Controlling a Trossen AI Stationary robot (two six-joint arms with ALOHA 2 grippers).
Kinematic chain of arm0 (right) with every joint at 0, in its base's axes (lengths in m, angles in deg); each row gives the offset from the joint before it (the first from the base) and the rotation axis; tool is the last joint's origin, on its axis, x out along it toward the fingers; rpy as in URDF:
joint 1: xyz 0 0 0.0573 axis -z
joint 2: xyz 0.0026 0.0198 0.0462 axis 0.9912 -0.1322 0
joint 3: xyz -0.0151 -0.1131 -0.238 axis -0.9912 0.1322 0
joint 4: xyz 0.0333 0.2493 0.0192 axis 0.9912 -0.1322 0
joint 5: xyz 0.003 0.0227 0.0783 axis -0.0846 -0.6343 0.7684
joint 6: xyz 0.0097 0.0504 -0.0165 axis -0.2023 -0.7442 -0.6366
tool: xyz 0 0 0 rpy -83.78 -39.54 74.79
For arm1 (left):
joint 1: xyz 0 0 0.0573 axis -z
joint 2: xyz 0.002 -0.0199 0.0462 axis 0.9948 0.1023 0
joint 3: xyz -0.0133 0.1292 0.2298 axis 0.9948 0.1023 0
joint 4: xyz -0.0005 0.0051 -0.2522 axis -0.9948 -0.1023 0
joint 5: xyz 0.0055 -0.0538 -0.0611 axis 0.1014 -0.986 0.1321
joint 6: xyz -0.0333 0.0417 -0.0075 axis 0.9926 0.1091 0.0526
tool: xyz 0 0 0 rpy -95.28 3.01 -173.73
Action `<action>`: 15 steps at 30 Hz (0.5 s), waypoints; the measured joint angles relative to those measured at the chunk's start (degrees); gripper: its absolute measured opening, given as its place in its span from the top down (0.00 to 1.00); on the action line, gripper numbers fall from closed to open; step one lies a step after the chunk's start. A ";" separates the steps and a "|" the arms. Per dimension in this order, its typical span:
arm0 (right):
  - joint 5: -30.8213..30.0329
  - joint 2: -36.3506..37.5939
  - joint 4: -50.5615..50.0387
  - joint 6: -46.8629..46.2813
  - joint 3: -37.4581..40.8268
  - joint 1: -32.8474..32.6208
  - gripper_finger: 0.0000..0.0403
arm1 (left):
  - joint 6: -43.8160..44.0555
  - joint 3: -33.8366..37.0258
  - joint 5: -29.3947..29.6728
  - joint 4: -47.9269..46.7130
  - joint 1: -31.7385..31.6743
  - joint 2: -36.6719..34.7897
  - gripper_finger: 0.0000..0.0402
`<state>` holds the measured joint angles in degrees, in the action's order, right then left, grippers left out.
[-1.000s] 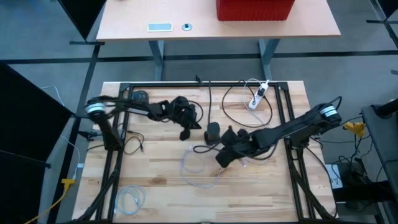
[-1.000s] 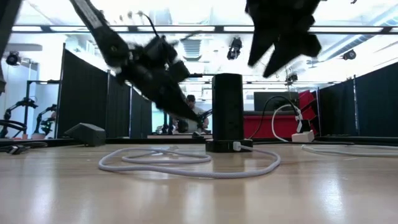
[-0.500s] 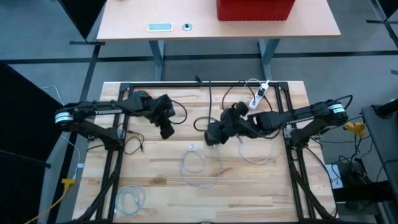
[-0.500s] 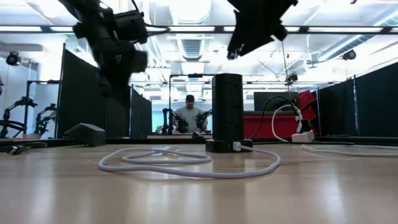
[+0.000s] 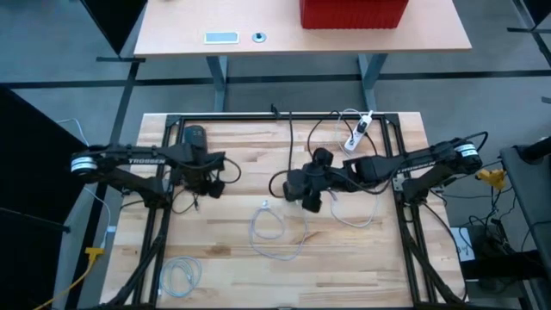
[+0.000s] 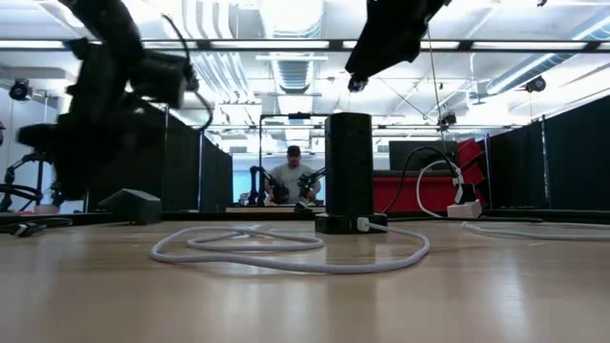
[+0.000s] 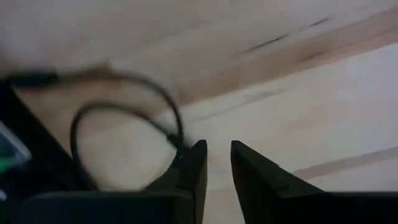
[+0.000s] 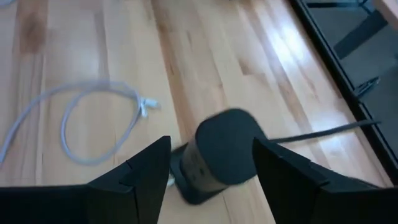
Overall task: Insert USB
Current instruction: Insert the black charger cable into the left black outlet extension
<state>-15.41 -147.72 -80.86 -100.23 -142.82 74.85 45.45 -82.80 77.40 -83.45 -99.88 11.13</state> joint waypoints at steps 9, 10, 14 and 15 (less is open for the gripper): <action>0.55 0.24 -2.31 1.86 1.05 -0.75 0.47 | 9.87 5.82 0.76 4.15 2.02 -2.23 0.75; 0.61 0.26 -2.57 2.06 1.16 -0.84 0.47 | 10.93 6.45 0.84 4.64 2.22 -2.45 0.75; 0.78 0.36 -3.47 2.63 1.58 -1.07 0.47 | 14.34 8.87 1.02 6.73 2.80 -2.87 0.71; 0.78 0.38 -3.48 2.42 1.58 -1.07 0.47 | 14.56 9.48 0.98 7.23 2.80 -2.65 0.71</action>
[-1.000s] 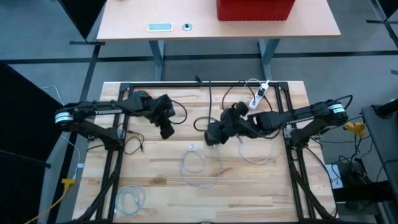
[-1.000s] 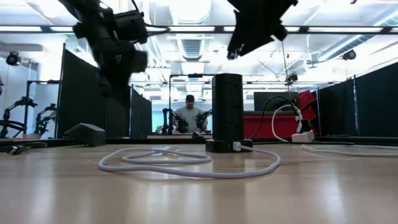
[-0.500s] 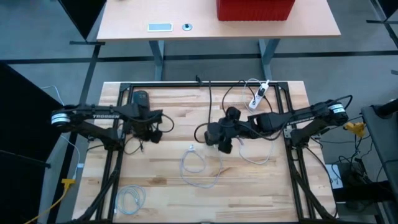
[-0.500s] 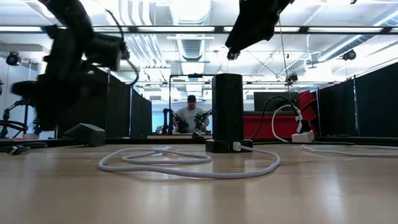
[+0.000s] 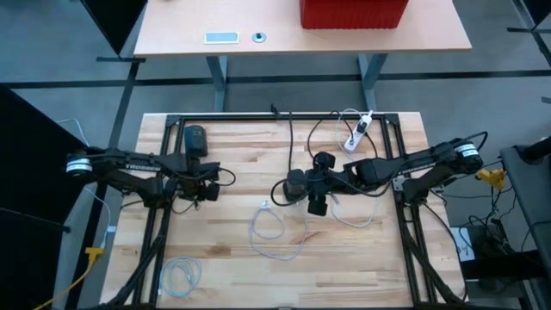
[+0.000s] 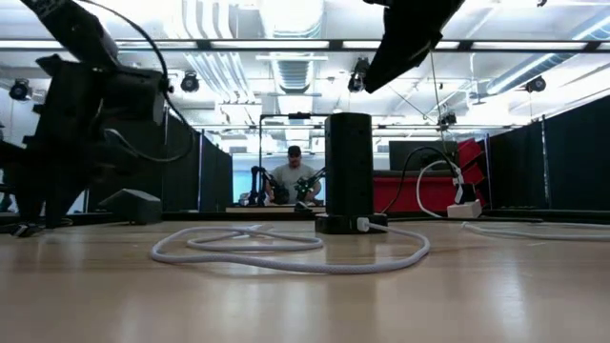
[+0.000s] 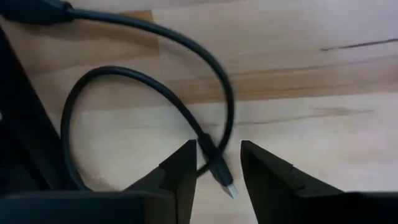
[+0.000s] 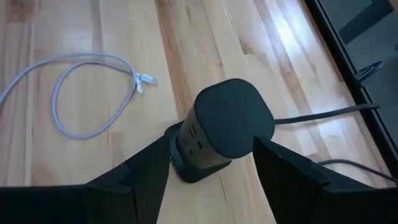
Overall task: Insert USB
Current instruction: Insert the black charger cable into the left black outlet extension
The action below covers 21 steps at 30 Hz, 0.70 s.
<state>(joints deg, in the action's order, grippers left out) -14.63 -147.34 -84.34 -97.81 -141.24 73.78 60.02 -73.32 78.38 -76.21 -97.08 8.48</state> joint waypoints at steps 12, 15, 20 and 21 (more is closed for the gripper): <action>-0.07 0.02 -0.26 3.98 -0.89 0.24 0.51 | -6.72 -0.47 0.25 4.72 0.05 0.63 0.96; -0.30 0.40 -0.43 6.82 -2.34 0.66 0.52 | -8.37 -3.51 1.65 6.48 0.05 0.33 0.96; -0.22 2.75 1.44 9.72 -3.79 2.21 0.53 | -10.95 -8.84 4.19 15.58 0.04 -0.10 0.96; -0.21 3.22 1.81 10.30 -4.09 2.52 0.53 | -11.47 -9.94 4.71 17.53 0.04 -0.19 0.96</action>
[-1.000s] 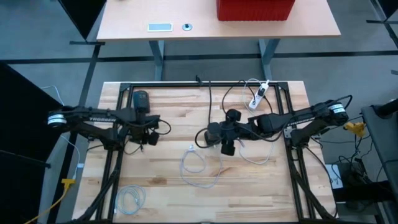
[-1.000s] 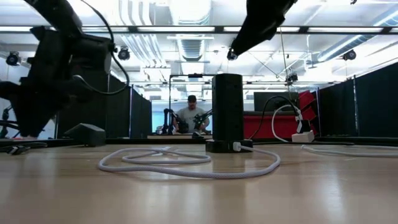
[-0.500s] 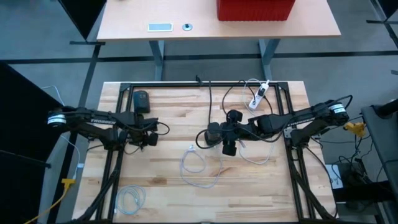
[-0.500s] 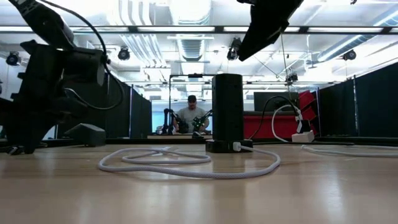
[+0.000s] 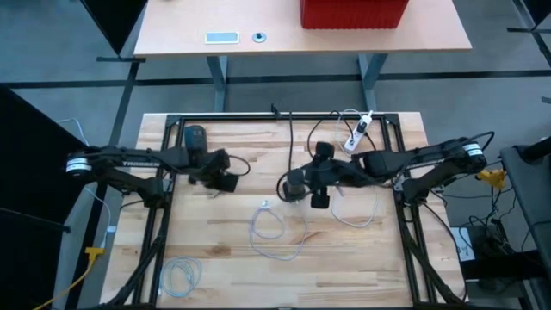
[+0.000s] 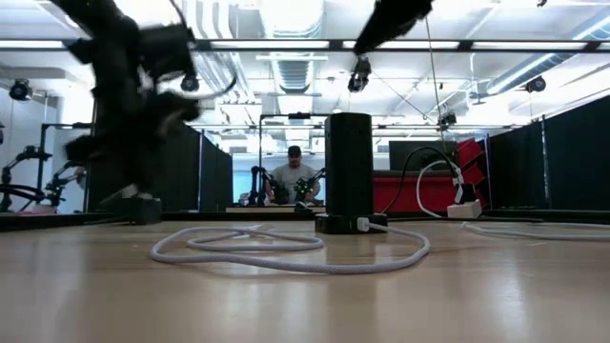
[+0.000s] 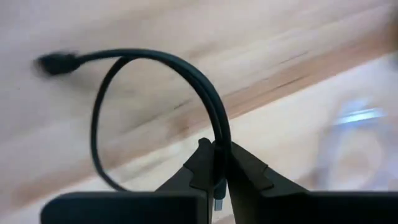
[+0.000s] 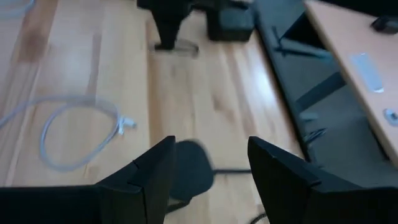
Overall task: Insert USB
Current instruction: Insert the black charger cable into the left black outlet extension
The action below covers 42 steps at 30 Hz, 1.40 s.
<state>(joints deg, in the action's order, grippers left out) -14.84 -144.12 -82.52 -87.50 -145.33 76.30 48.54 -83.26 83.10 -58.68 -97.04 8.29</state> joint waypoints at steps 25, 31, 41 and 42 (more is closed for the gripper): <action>10.82 -7.84 15.54 -5.57 -7.88 10.70 0.54 | -18.88 -15.01 7.98 25.77 -0.76 -7.29 0.96; 13.04 -15.81 15.31 -6.04 -17.06 13.14 0.54 | -24.63 -14.79 6.22 25.53 -3.97 -10.47 0.96; 15.69 -27.64 14.13 -7.54 -33.07 16.63 0.54 | -33.85 -14.57 -2.87 25.19 -11.74 -14.73 0.96; 16.73 -28.16 13.34 -7.52 -34.72 16.94 0.54 | -35.03 -14.57 -4.36 24.83 -12.82 -15.08 0.96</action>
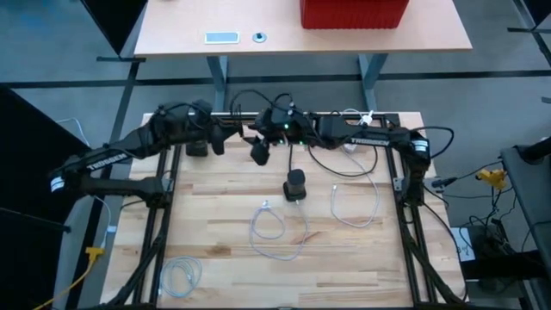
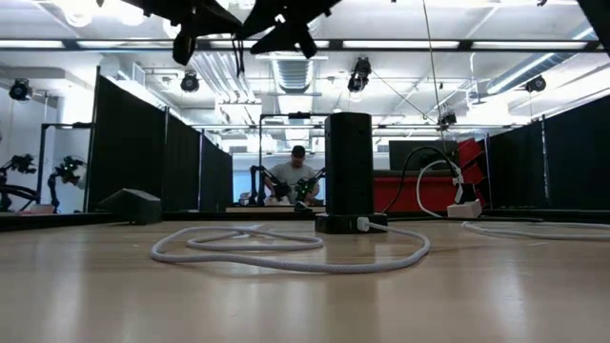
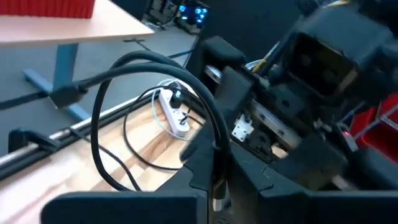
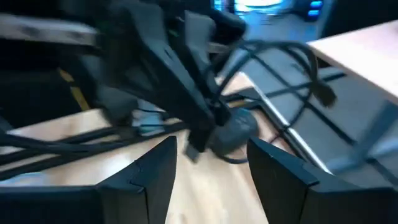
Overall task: Insert USB
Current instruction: Insert the black charger cable into the left black outlet extension
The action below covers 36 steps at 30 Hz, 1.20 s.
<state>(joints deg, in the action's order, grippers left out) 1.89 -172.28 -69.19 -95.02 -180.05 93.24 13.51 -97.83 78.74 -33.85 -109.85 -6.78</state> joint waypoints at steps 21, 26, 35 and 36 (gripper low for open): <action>20.52 -0.87 -2.39 -5.02 -8.13 2.83 0.71 | -11.41 0.00 -22.19 8.02 -6.01 -1.04 0.96; 20.55 -0.85 -2.00 -4.33 -8.23 2.42 0.75 | -10.68 0.00 -22.84 9.51 -5.61 -0.75 0.96; 22.72 -0.88 -1.97 -4.22 -8.21 2.44 0.89 | -10.37 0.00 -23.67 11.09 -3.84 1.23 0.96; 22.63 -0.88 -2.27 -3.99 -8.21 2.46 0.92 | -10.29 0.00 -23.61 11.75 -3.85 1.39 0.96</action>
<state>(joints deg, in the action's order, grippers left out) 24.52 -173.15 -71.45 -99.01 -188.26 95.70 3.22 -97.83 55.13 -22.10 -113.71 -5.40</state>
